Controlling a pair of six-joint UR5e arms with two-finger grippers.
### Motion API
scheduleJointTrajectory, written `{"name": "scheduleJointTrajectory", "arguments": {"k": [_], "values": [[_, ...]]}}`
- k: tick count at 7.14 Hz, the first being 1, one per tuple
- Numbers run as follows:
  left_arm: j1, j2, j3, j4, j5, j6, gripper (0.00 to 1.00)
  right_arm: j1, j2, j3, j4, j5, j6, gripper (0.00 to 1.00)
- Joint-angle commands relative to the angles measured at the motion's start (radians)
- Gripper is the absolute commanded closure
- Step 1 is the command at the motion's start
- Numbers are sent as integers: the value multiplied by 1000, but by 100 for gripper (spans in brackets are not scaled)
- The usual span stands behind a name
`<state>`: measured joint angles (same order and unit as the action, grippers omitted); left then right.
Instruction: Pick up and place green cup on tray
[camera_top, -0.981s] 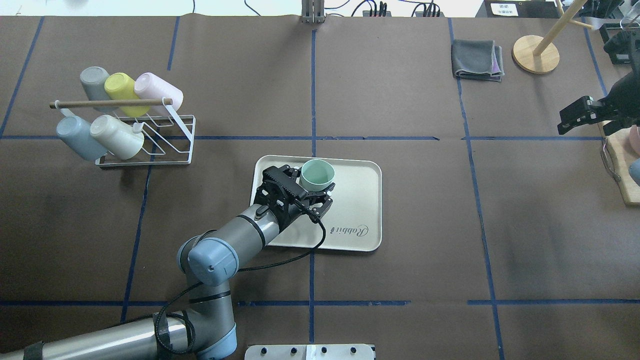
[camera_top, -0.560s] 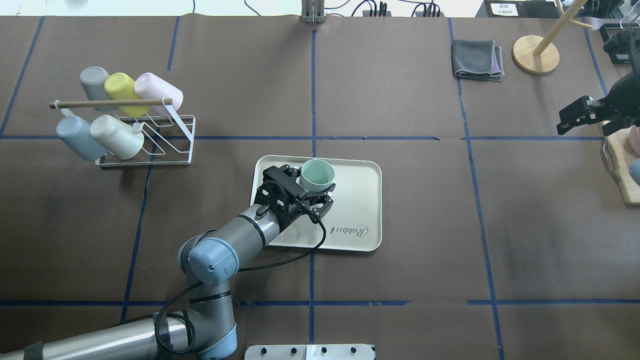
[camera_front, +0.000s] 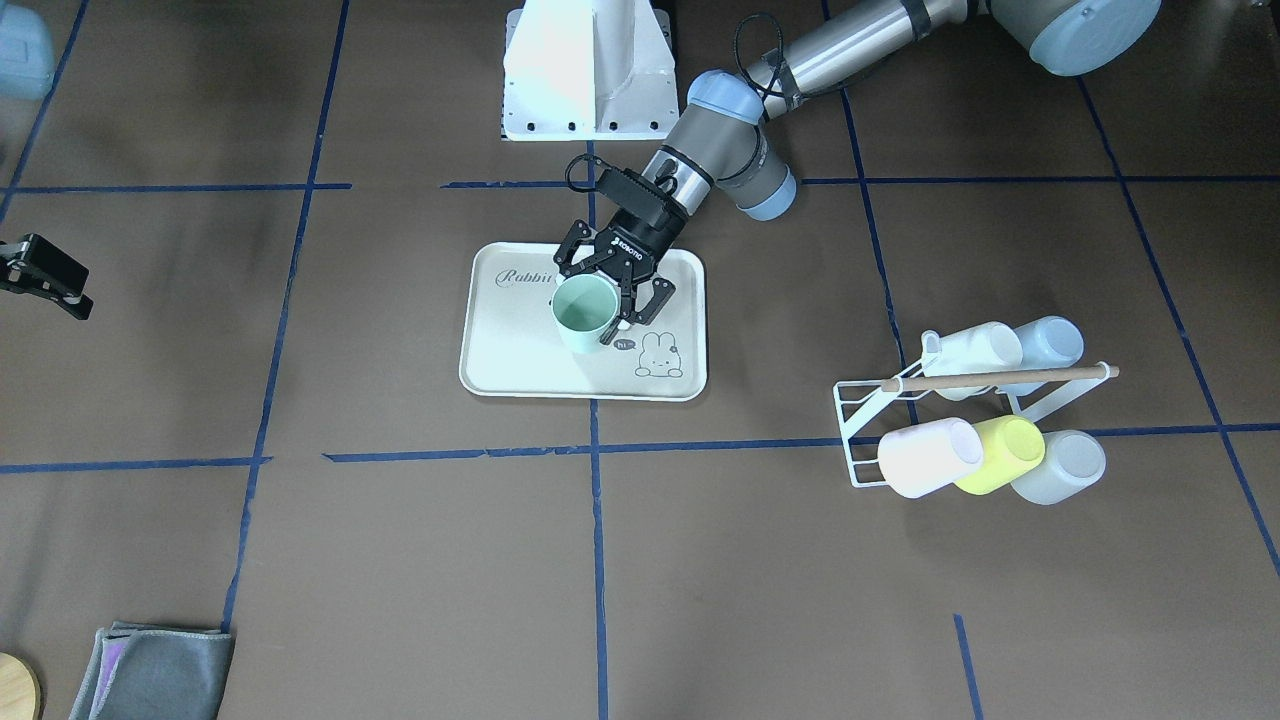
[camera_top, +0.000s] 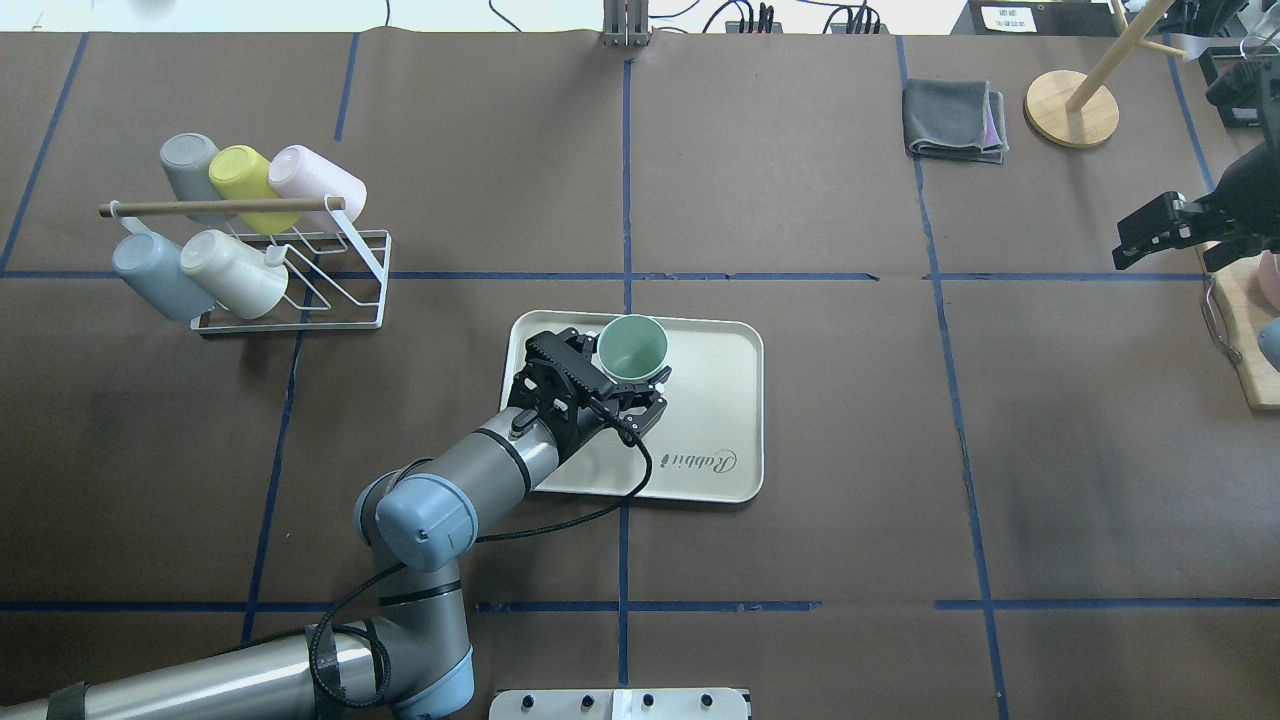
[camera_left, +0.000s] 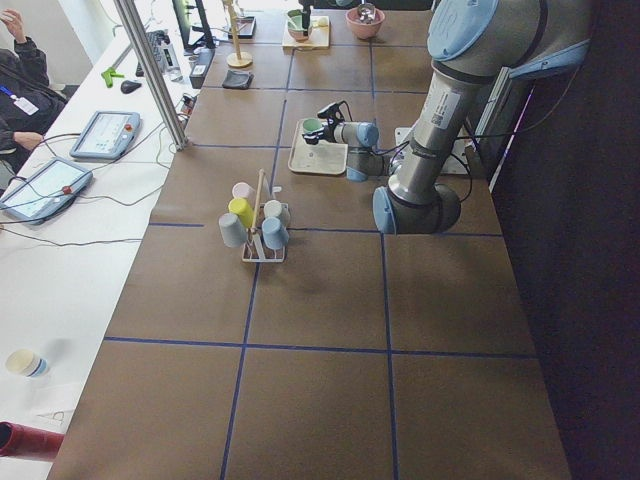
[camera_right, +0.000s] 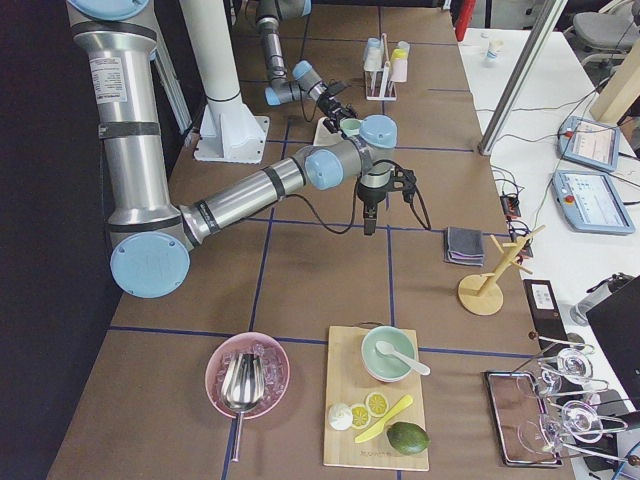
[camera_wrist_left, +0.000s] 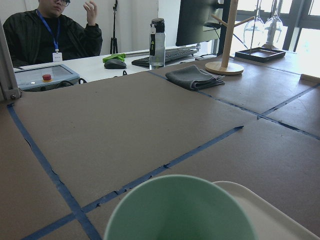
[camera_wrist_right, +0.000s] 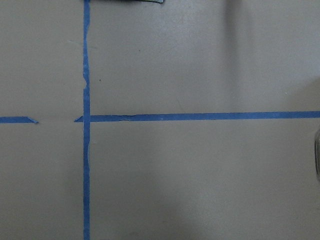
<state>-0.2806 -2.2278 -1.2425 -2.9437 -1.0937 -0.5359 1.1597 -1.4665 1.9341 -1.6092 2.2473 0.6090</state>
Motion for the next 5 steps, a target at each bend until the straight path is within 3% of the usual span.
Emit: {"name": "scheduleJointTrajectory", "arguments": {"k": [1,2,5], "values": [[0,0,0,0,0,4,10,0,0,0,0,0,0,0],[0,0,0,3,0,7,1,0,0,0,0,2,0,0],[-6,-1,-11,6,-2,5,0,3,0,2,0,2,2,0]]}}
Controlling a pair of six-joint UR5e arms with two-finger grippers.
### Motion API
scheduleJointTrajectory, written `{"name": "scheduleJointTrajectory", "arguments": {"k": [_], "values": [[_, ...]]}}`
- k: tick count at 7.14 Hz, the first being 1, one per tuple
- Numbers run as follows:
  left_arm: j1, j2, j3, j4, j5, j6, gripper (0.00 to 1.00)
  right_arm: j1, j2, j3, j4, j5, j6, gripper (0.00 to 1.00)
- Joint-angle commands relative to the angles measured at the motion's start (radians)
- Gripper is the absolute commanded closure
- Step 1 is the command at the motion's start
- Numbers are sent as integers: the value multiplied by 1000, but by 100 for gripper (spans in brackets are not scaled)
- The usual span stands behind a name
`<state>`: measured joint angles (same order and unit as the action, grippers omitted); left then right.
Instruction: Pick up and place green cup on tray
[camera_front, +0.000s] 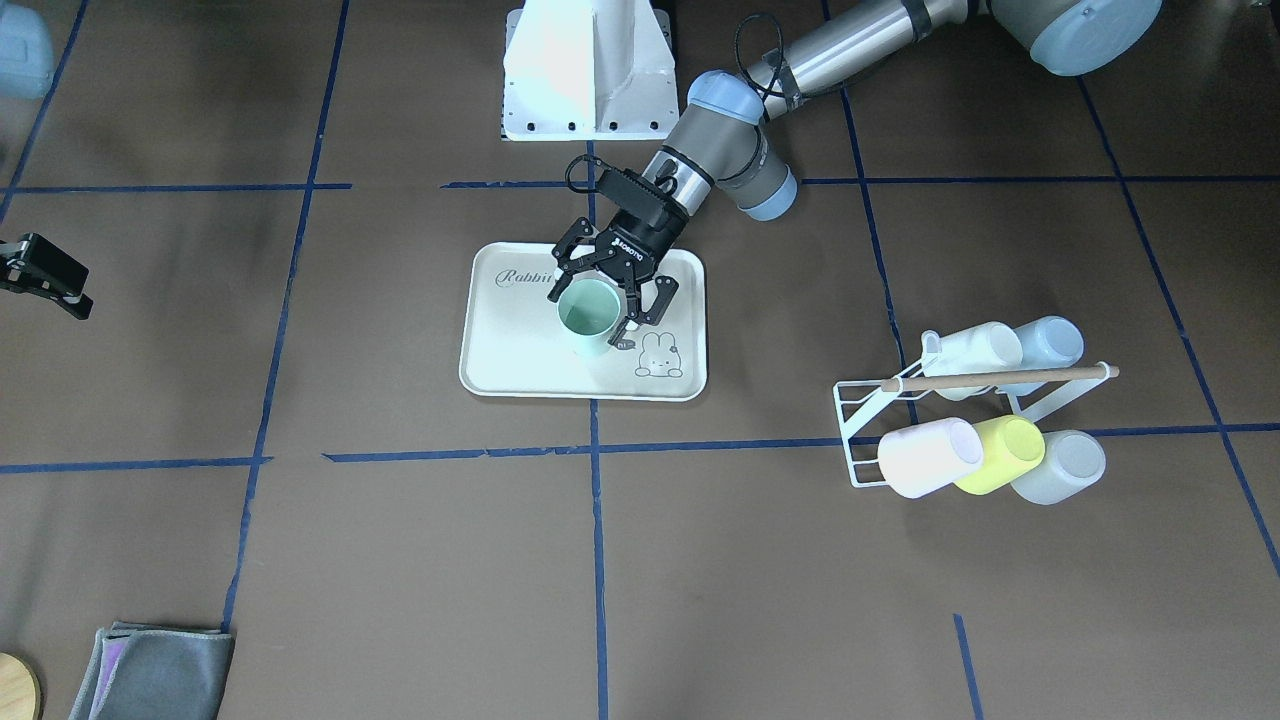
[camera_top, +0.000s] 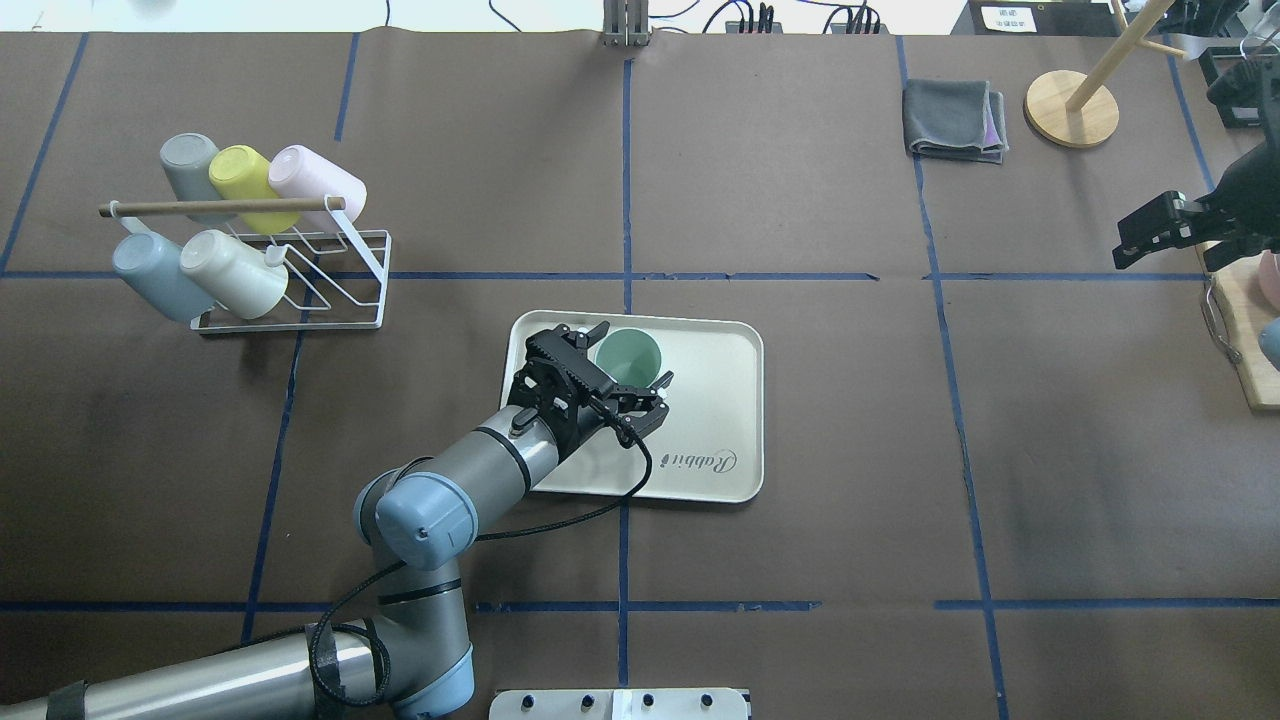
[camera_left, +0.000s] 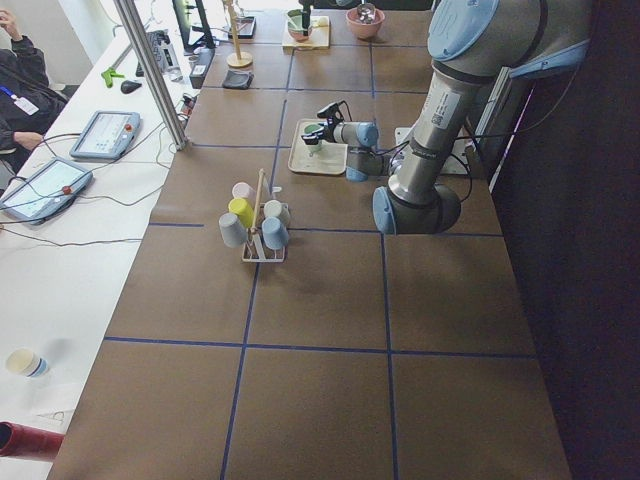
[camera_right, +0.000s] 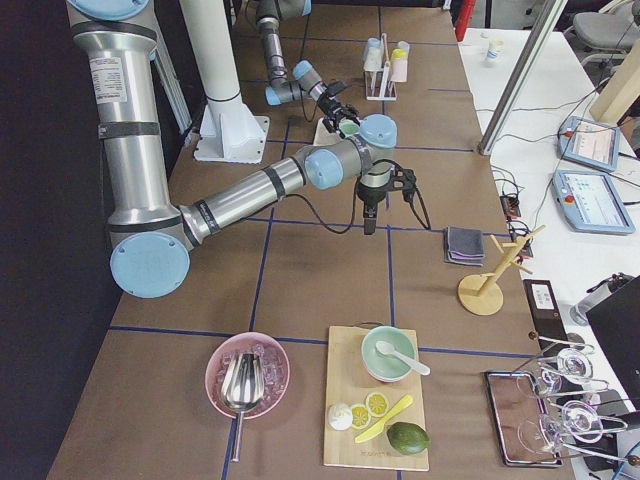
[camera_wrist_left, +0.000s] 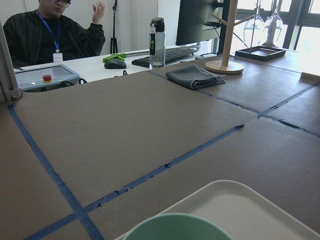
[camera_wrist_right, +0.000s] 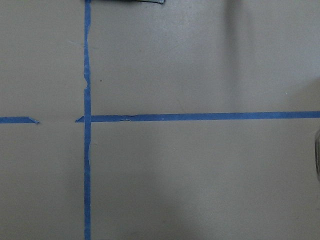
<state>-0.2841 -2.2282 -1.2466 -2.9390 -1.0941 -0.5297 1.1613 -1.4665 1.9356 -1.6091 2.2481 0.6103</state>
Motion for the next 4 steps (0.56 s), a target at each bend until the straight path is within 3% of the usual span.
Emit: {"name": "scheduleJointTrajectory", "arguments": {"k": [1,4], "values": [[-3,-1,-28,17,-3,-1,0,3,0,0,0,1,0,0],[-32,1,-315,350,-10,-3,0,5,0,0,0,-1,-1,0]]}}
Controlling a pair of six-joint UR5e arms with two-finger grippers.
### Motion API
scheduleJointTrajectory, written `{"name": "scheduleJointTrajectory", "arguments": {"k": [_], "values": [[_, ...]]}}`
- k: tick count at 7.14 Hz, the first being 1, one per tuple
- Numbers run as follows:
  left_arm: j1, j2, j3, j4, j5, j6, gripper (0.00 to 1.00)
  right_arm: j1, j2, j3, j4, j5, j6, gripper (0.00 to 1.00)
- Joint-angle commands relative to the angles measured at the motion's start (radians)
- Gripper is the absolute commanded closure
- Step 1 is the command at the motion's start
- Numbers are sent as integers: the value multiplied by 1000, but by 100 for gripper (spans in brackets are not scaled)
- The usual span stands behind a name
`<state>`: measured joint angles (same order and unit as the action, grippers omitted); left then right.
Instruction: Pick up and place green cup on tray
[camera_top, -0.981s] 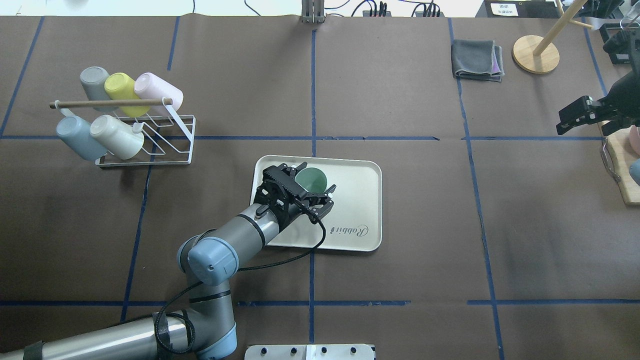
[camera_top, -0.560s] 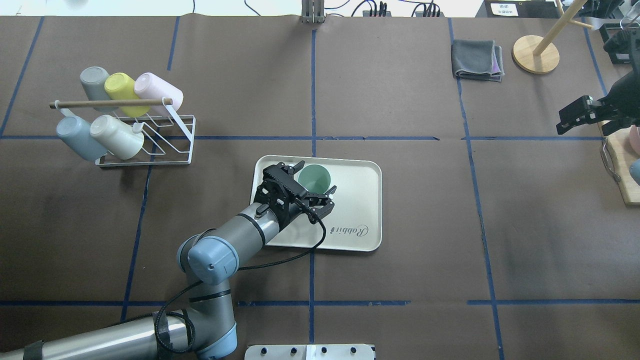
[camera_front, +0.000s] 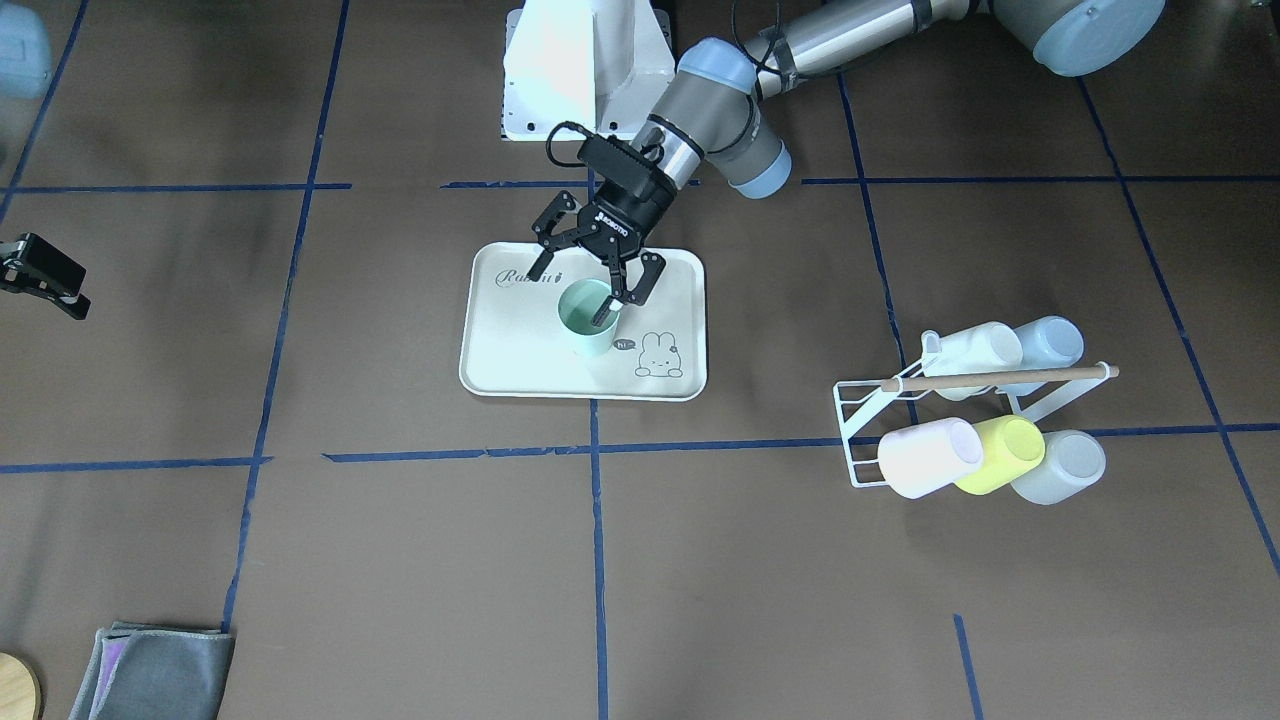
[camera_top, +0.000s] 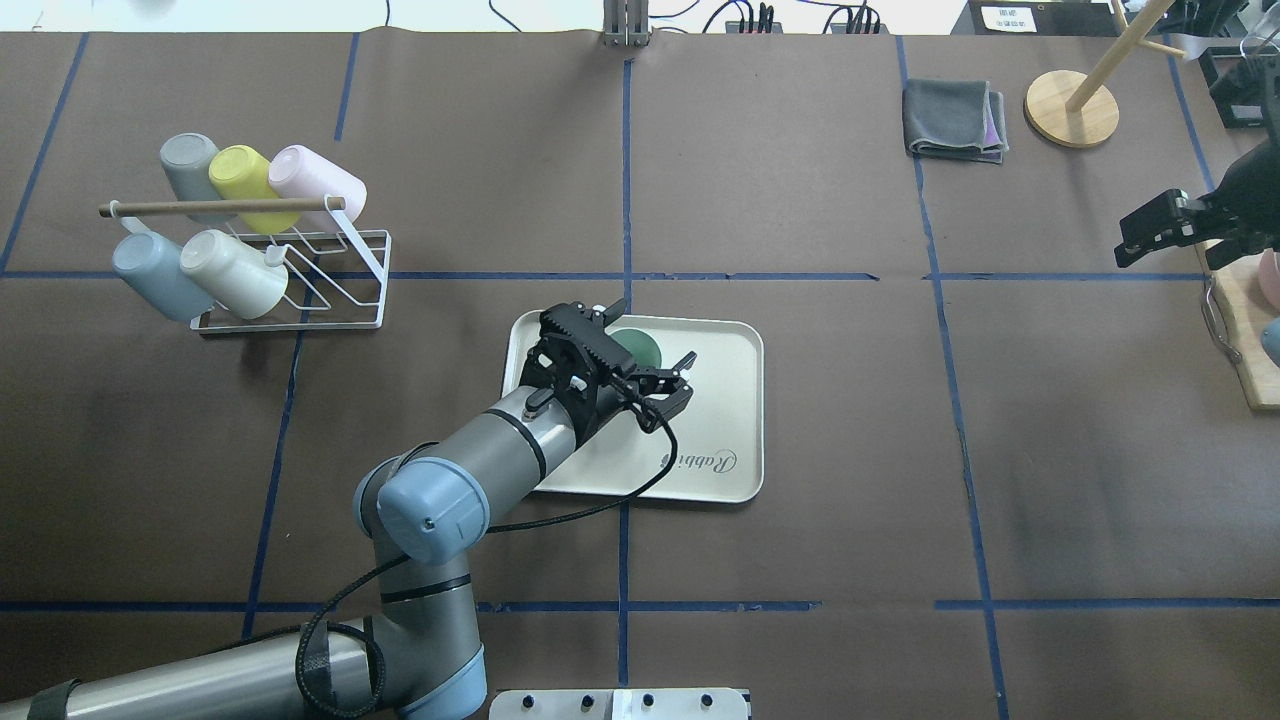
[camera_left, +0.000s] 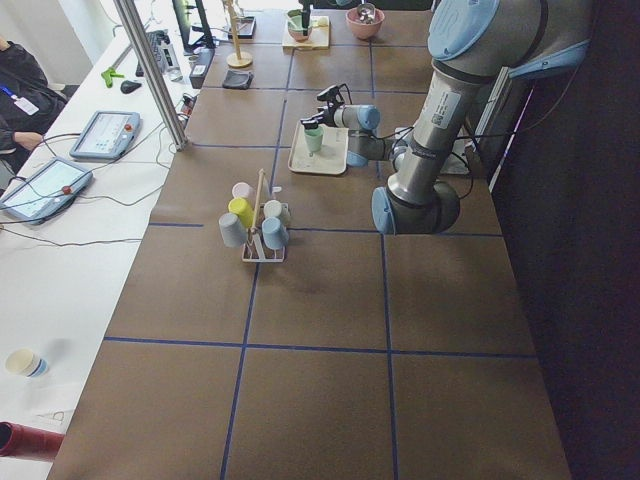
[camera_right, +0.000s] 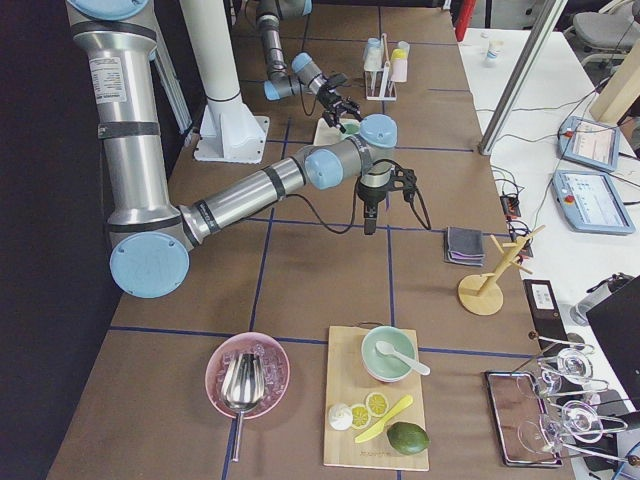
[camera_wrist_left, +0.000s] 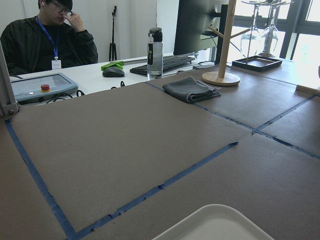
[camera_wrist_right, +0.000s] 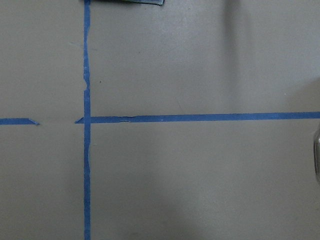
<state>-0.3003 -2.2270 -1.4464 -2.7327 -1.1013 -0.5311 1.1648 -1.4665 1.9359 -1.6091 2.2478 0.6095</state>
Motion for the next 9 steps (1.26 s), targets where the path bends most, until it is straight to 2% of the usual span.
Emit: {"name": "scheduleJointTrajectory", "arguments": {"k": [1,3,5,6,9], "values": [[-46,-2,-182,241,-55,-1,0,4,0,0,0,-1,-1,0],[-156,1,-290,420,-199,-10,0,9,3,0,0,1,-2,0],[-300,9,-344,539,-380,-24,0,16,3,0,0,1,-5,0],[-404,29,-362,576,-511,-45,0,33,2,2,0,13,-10,0],[-783,183,-379,715,-1019,-44,0,65,2,0,0,32,-17,0]]}}
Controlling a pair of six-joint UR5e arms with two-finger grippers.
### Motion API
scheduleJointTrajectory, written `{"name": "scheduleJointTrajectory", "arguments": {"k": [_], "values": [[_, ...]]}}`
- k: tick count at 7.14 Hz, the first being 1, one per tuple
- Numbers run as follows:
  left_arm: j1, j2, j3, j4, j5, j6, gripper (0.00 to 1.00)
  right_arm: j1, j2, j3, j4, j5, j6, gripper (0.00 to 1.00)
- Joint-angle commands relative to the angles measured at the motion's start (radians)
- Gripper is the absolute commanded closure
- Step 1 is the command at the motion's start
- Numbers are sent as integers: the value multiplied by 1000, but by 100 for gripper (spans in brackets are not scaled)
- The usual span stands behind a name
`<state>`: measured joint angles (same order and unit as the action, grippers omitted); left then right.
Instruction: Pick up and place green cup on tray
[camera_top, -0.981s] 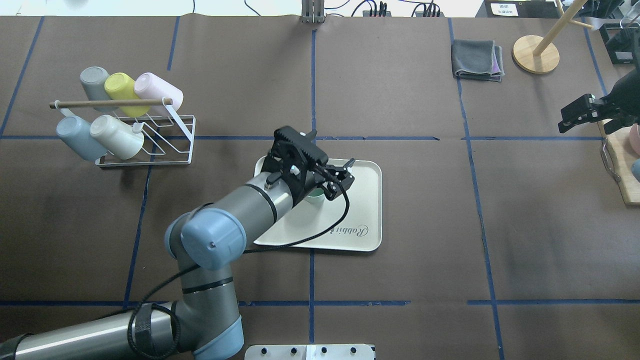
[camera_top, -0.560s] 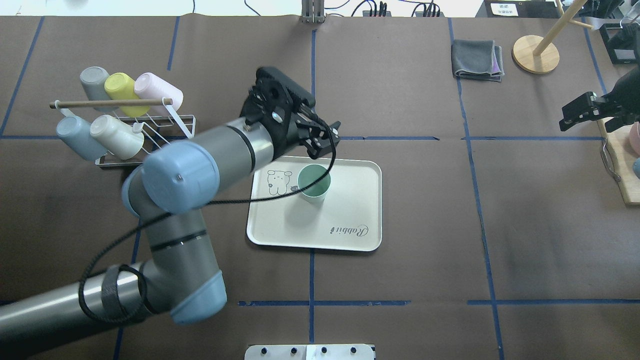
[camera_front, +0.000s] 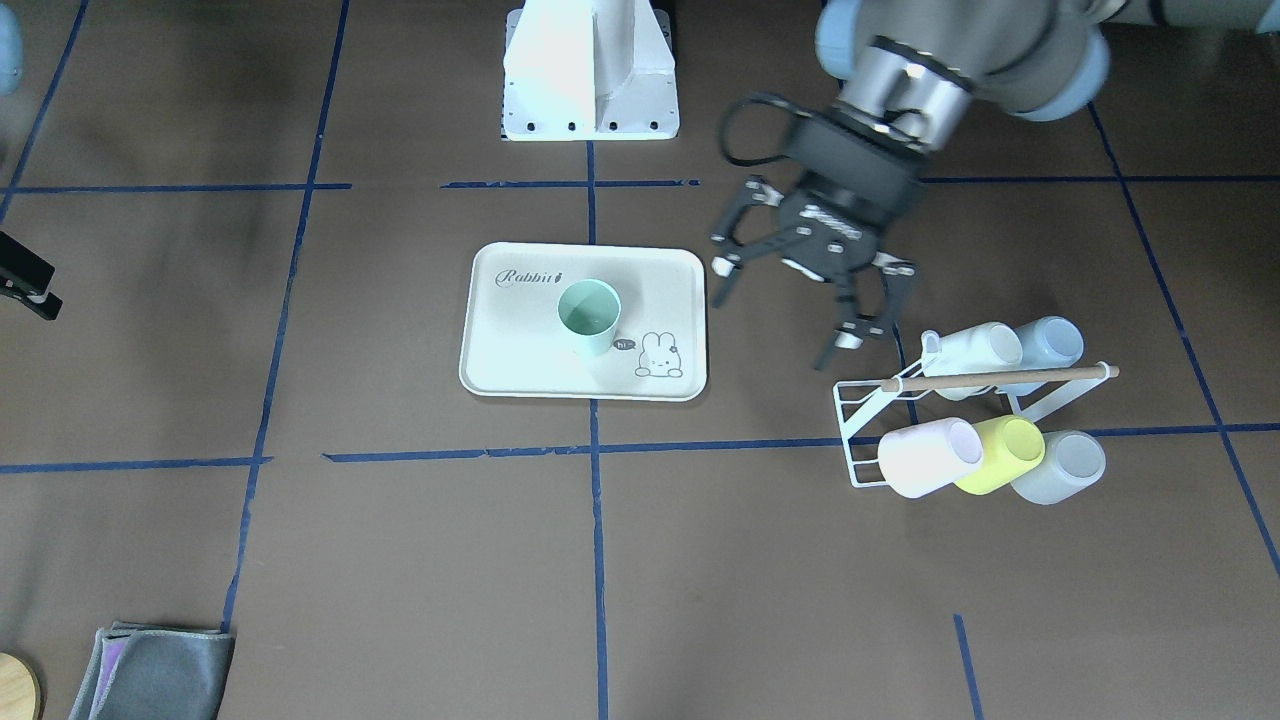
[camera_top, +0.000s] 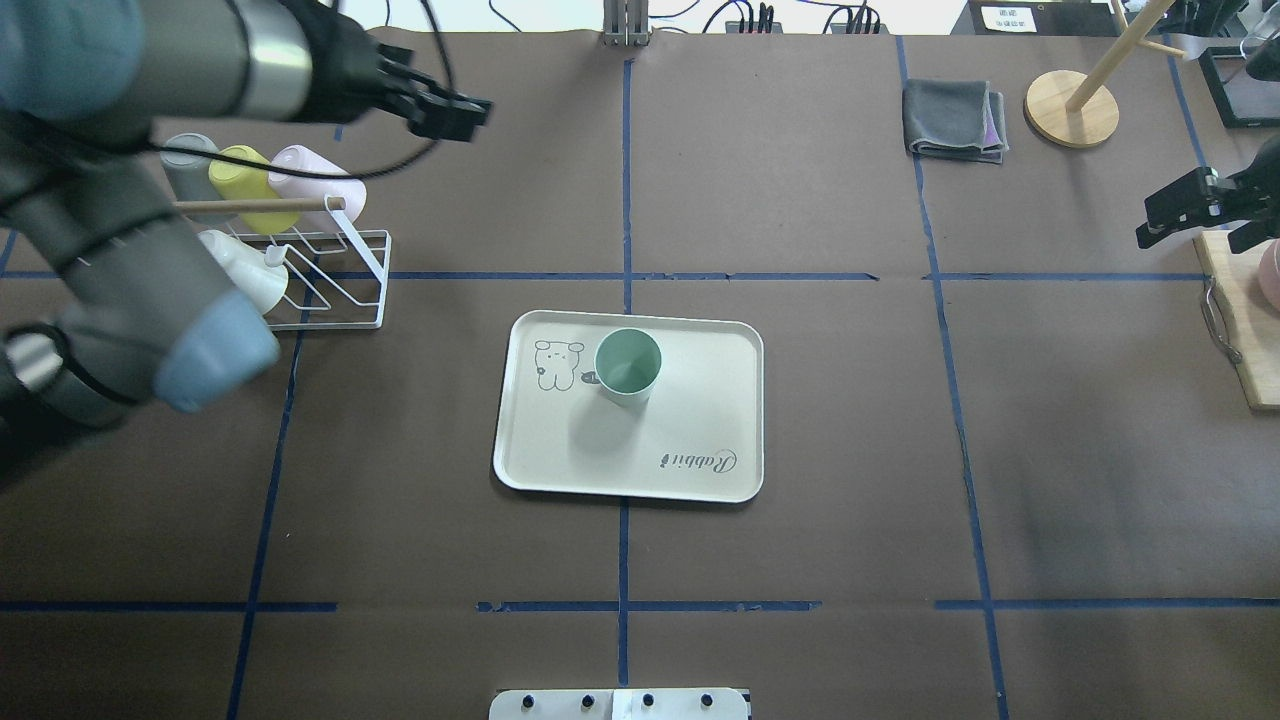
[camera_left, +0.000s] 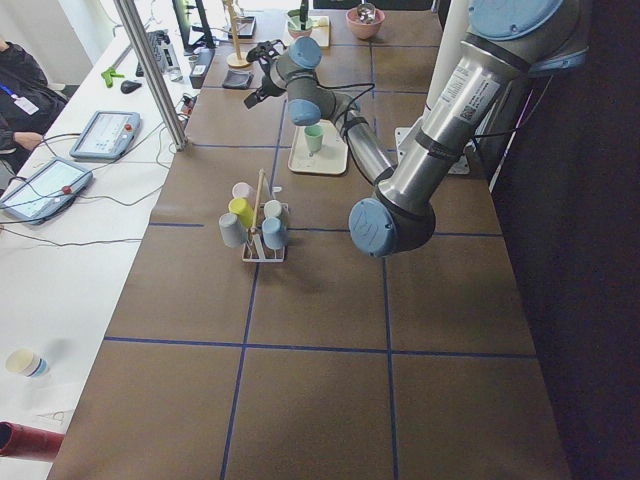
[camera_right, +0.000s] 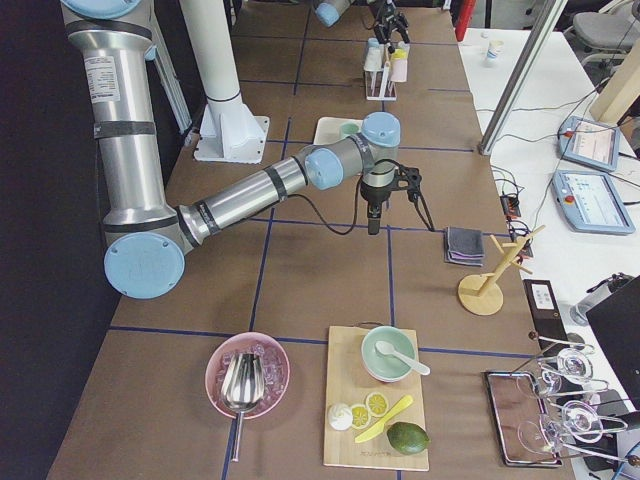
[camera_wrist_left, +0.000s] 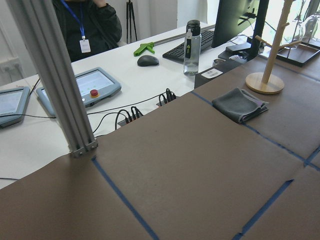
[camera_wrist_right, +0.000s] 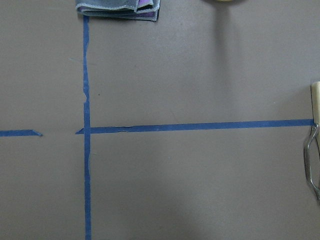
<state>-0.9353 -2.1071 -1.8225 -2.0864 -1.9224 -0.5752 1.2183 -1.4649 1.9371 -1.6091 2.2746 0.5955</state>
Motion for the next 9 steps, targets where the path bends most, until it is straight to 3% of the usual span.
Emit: {"name": "scheduleJointTrajectory", "arguments": {"k": [1,2,3,5,6,7,9], "values": [[-284,160,5,100,-327,17,0,16,-2,-3,0,3,-8,0],[-401,224,31,106,-421,94,0,26,-2,-6,0,3,-8,0],[-478,258,69,203,-443,197,0,30,0,-6,-2,3,-5,0],[-549,303,116,483,-428,527,0,58,0,-9,-2,32,-8,0],[-563,303,124,617,-367,655,0,96,0,-12,-5,51,-44,0],[-563,311,118,723,-328,666,0,137,-2,-55,-2,121,-99,0],[-571,407,137,766,-337,663,0,216,-2,-133,-5,160,-250,0]]}}
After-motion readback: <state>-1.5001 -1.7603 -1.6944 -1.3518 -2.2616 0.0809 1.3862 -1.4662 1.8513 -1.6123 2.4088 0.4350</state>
